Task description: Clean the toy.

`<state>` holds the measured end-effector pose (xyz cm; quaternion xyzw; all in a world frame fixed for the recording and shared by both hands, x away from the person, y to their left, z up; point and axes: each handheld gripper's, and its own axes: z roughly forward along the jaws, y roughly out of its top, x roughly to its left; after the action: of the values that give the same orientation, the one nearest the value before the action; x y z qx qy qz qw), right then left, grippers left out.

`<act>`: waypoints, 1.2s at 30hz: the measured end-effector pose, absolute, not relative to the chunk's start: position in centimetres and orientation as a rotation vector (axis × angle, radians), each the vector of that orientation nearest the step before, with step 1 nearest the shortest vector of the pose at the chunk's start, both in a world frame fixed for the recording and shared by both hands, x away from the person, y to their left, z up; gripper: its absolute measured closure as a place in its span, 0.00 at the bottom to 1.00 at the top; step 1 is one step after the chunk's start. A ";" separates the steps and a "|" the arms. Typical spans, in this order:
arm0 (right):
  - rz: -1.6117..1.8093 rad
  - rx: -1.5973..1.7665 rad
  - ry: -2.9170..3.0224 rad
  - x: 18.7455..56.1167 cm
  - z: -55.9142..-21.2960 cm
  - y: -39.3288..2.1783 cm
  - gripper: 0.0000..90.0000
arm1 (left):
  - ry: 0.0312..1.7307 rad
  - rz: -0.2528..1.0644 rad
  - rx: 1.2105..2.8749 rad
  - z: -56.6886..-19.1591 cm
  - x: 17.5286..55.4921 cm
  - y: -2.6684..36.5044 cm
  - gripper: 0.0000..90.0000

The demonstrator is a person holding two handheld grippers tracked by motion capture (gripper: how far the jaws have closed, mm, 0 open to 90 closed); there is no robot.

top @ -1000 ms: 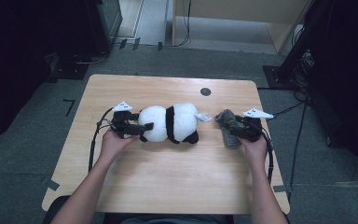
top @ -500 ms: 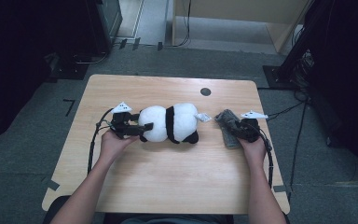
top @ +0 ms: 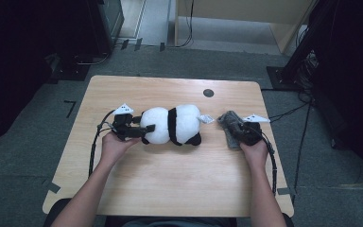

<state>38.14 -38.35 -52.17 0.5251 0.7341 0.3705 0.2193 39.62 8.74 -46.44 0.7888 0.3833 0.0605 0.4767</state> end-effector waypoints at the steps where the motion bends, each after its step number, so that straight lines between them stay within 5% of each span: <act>1: 1.021 1.453 2.029 38.1 -52.2 -38.3 0.61 | 0.937 0.147 1.927 -46.4 39.6 8.7 0.28; 8: 1.004 1.498 1.991 37.9 -51.4 -38.5 0.85 | 0.939 0.158 1.930 -46.4 39.5 8.7 0.29; 36: 1.131 1.237 2.125 39.0 -38.4 -30.7 0.85 | 0.951 0.177 1.922 -46.4 39.1 8.5 0.33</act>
<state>38.97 -30.71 -38.41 0.4461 0.7668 0.4079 0.2159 39.11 8.47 -46.37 0.7859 0.3890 0.0722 0.4751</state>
